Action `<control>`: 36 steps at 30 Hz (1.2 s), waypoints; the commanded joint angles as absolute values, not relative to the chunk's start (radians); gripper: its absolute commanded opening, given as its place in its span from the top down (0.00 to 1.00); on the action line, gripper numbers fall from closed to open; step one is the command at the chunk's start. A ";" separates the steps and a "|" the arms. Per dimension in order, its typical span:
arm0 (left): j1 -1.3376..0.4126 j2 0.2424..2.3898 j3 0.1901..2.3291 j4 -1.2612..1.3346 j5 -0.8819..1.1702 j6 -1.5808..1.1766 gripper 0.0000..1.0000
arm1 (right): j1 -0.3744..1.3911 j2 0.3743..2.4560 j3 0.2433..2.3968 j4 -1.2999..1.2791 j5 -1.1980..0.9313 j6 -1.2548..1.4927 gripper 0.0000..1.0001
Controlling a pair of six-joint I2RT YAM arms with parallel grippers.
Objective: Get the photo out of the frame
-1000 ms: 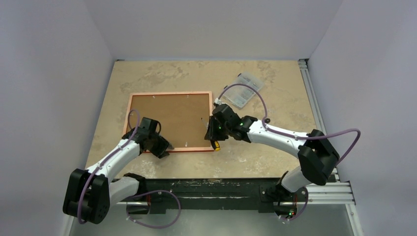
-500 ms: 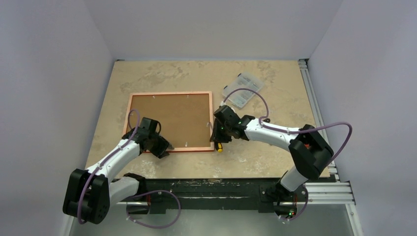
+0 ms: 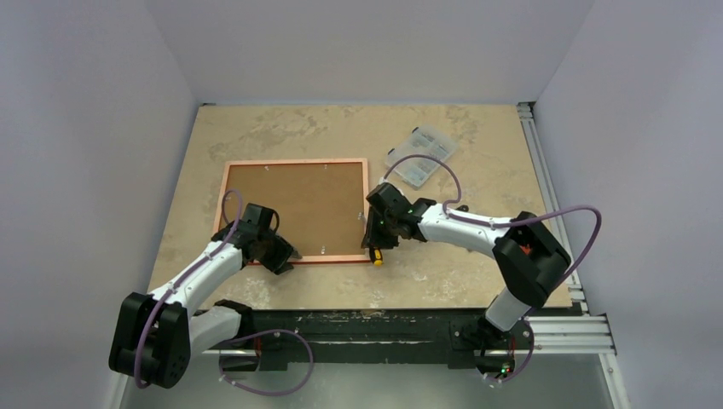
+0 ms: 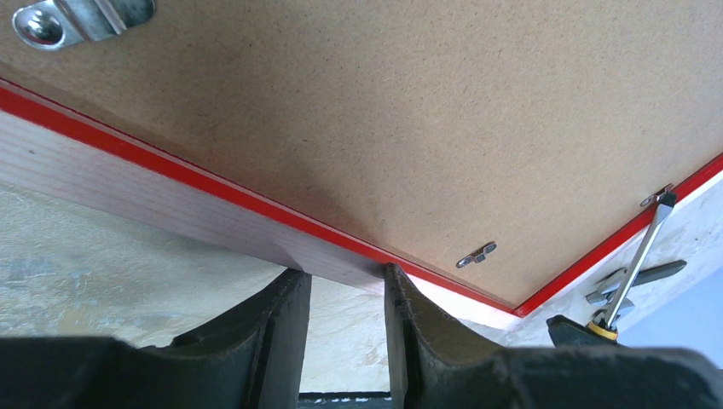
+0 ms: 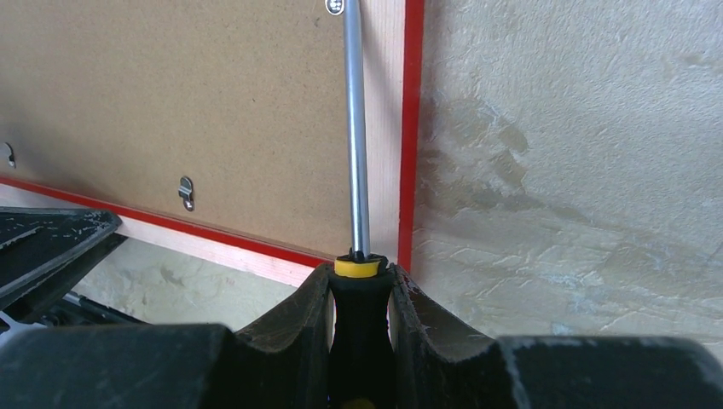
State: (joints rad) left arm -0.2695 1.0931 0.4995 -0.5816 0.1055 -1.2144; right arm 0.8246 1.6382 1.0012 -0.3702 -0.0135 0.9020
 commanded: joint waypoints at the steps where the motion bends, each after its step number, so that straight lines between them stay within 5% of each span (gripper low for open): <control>1: -0.273 1.112 0.476 -0.622 0.058 -1.180 0.66 | 0.833 1.655 1.054 -0.424 0.014 0.923 1.00; 17: -0.272 1.110 0.481 -0.635 0.027 -1.162 0.66 | 0.836 1.678 1.067 -0.322 -0.191 0.801 1.00; 26: -0.272 1.106 0.521 -0.657 -0.046 -1.051 0.67 | 0.834 1.476 1.041 -0.382 -0.060 0.761 1.00; 32: -0.270 1.114 0.541 -0.652 -0.035 -0.980 0.82 | 0.833 1.313 0.913 -0.355 -0.021 0.777 1.00; 36: -0.270 1.092 0.581 -0.715 -0.051 -0.988 0.76 | 0.833 1.198 0.826 -0.352 -0.007 0.782 1.00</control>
State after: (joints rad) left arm -0.2756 1.0966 0.5430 -0.6422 0.0738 -1.0454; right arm 0.8310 1.2846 0.8959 -0.3672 -0.0448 0.7837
